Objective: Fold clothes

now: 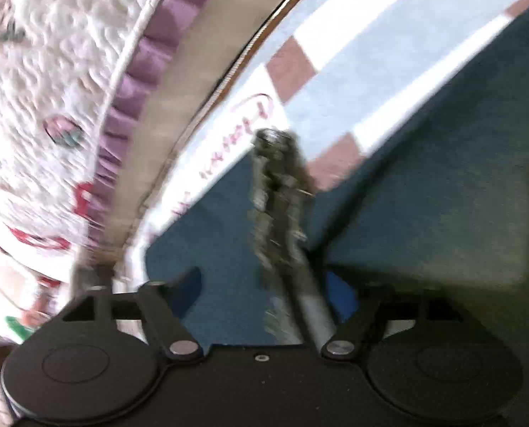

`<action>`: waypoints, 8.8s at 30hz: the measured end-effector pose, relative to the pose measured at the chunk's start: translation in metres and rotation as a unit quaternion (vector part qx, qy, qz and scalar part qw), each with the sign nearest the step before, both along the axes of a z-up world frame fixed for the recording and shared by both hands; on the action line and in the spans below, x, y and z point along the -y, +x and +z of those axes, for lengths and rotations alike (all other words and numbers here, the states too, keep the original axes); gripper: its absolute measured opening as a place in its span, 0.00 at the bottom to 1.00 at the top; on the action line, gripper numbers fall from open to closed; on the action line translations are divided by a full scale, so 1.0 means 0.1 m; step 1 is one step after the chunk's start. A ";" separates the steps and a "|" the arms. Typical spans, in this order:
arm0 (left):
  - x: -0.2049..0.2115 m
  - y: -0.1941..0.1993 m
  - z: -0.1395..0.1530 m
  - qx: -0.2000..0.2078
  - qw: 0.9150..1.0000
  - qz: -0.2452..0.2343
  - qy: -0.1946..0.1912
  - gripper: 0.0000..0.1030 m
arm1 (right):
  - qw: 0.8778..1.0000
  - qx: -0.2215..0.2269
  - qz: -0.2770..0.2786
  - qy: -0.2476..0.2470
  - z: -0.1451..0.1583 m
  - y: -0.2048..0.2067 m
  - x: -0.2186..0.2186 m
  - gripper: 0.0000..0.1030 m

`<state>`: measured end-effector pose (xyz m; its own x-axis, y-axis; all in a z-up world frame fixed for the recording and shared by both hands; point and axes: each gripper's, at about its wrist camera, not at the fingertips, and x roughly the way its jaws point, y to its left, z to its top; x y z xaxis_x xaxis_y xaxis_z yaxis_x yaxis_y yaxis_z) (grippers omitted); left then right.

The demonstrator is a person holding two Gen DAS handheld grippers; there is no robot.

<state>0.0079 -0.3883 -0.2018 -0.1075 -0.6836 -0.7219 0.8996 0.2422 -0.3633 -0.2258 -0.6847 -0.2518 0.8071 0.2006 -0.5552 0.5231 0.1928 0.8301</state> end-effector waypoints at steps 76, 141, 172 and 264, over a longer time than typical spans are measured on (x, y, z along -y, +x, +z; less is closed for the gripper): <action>-0.67 0.90 -0.04 -0.269 0.956 0.119 -0.018 0.11 | 0.799 -0.069 0.261 -0.537 0.97 0.41 -3.09 0.67; -1.92 1.44 1.06 -0.067 0.962 0.238 -0.119 0.19 | 0.836 0.189 0.185 -0.481 1.75 0.80 -3.60 0.25; -2.92 1.51 0.11 -0.019 0.949 0.305 0.073 0.40 | 0.979 -0.015 0.175 -0.103 0.20 1.25 -2.96 0.70; -0.80 0.05 -0.07 -0.053 0.995 0.068 0.048 0.53 | 0.928 -0.162 -0.222 -0.251 0.53 -1.90 -1.71 0.53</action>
<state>0.0129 -0.3085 -0.2090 -0.0985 -0.6249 -0.7745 0.8140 0.3971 -0.4239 -0.4157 -0.5137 -0.1990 0.5224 -0.4606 -0.7176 0.8503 0.2180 0.4791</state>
